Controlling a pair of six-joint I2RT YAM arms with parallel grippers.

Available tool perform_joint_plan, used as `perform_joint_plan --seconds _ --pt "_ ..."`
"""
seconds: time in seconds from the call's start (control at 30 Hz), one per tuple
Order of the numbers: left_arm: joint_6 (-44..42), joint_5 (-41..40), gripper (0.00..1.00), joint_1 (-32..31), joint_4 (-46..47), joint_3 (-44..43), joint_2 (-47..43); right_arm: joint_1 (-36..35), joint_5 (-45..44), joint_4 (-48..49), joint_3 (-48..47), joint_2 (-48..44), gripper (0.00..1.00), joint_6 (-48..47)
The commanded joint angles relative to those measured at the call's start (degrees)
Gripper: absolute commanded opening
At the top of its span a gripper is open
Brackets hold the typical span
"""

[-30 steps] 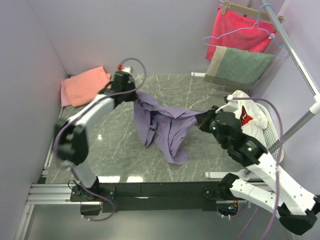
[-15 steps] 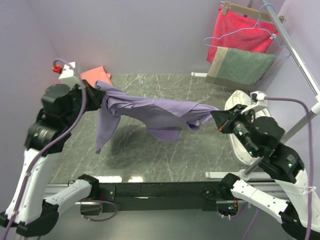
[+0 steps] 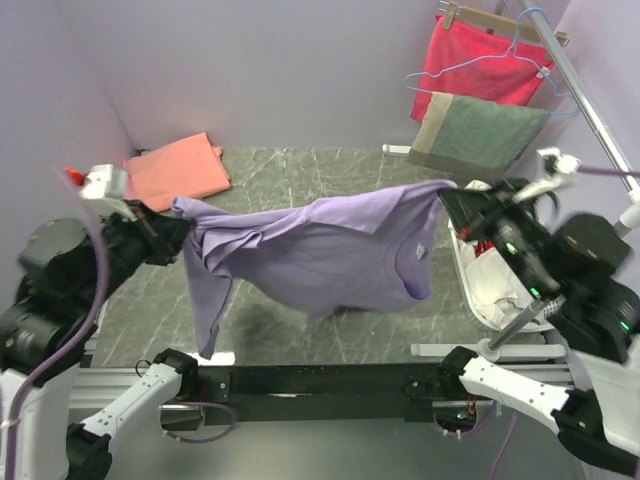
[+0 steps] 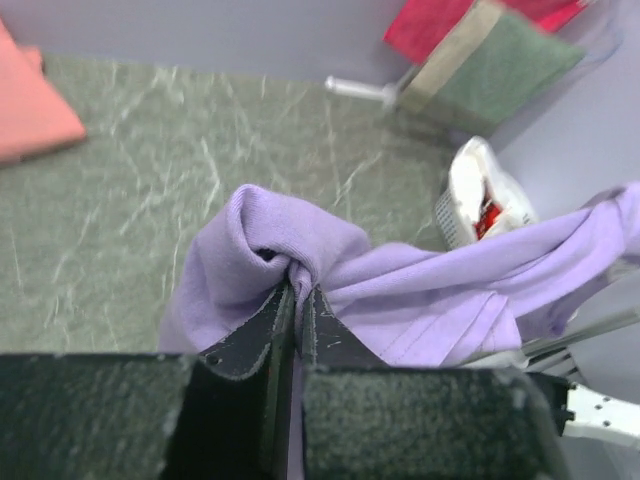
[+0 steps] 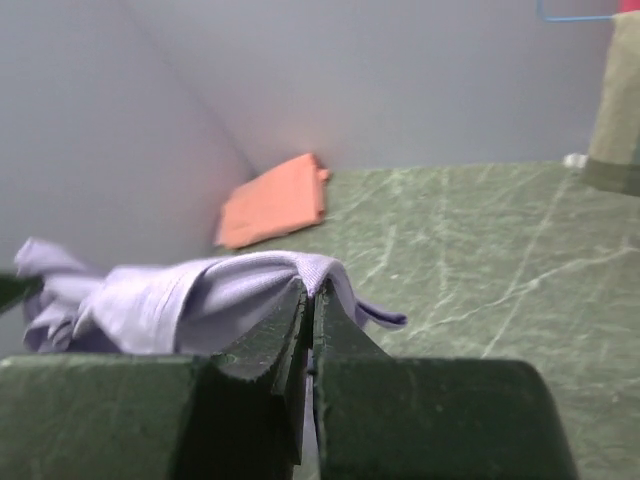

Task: Fold and stack the t-shirts
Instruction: Flatten out the tshirt

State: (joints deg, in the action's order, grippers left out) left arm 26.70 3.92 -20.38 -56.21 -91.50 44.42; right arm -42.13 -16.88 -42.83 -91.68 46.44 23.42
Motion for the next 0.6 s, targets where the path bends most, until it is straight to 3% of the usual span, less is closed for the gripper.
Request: perform_joint_plan --seconds 0.0,0.1,0.23,0.37,0.4,0.47,0.5,0.53,0.57 --pt "1.2 -0.6 0.04 0.3 4.2 10.0 3.2 0.3 -7.8 3.2 0.3 11.5 0.04 -4.3" --pt "2.0 -3.6 0.01 0.3 10.2 18.5 7.2 2.2 -10.0 4.6 0.8 19.1 0.04 -4.7" --pt "3.6 -9.9 0.01 0.8 20.0 29.2 14.9 8.9 -4.5 7.3 3.0 28.2 0.01 -3.7" --pt "5.4 -11.4 0.03 3.7 28.4 32.1 29.7 16.3 0.5 10.5 5.6 39.0 0.00 -2.6" --pt "5.5 -12.3 0.22 4.3 30.1 31.7 32.7 17.0 1.1 10.9 5.3 41.0 0.00 -2.6" --pt "8.2 -13.5 0.33 5.4 30.6 29.4 42.1 18.0 1.7 10.1 3.4 47.1 0.00 -2.4" --pt "8.2 -12.6 0.81 6.3 30.9 28.1 44.8 18.7 2.2 10.0 2.6 49.0 0.00 -2.4" --pt "8.3 -13.2 0.99 6.3 31.9 25.8 47.4 19.0 2.6 10.1 1.9 50.7 0.00 -2.8" --pt "8.7 -13.8 0.99 6.3 31.9 24.6 51.2 19.3 3.0 10.0 0.9 53.5 0.00 -2.9"
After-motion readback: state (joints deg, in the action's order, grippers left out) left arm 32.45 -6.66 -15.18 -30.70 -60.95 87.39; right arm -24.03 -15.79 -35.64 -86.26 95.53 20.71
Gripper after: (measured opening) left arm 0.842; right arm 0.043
